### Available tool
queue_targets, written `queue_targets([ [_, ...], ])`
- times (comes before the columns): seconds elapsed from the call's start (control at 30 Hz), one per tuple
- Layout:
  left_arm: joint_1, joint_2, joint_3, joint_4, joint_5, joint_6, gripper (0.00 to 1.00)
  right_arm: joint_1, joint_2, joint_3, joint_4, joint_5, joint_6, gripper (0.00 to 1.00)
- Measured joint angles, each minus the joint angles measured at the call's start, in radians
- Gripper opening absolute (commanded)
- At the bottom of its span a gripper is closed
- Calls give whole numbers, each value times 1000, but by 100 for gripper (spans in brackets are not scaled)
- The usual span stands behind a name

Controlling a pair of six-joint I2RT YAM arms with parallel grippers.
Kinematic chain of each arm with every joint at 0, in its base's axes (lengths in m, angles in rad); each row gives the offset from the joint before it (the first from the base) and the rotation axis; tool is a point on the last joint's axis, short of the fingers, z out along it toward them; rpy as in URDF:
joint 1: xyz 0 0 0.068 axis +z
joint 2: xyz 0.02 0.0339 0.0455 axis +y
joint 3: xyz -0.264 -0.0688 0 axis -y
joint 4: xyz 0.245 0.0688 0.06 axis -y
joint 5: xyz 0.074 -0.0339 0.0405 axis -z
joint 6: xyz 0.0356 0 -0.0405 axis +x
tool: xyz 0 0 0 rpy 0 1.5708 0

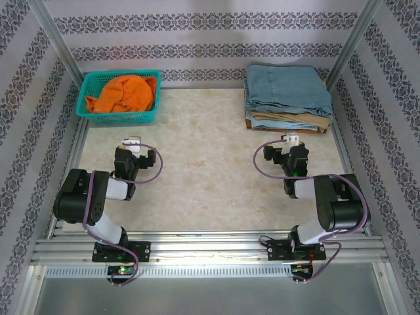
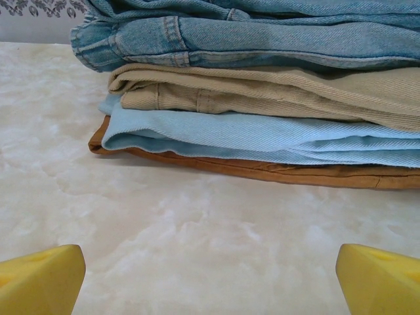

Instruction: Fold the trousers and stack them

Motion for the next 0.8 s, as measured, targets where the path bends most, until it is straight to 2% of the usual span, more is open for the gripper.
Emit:
queue_targets([
  [0.2, 0, 0, 0, -1, -9, -1, 100, -12, 0, 1, -13, -2, 6, 98],
  [0.57, 0, -17, 0, -12, -119, -28, 100, -6, -3, 3, -20, -3, 4, 98],
  [0.7, -3, -153, 0, -108, -139, -27, 100, 30, -78, 10, -95, 41, -4, 98],
  [0.8, -14, -373, 26, -260, -157, -16, 100, 100, -208, 49, -212, 116, -28, 98],
])
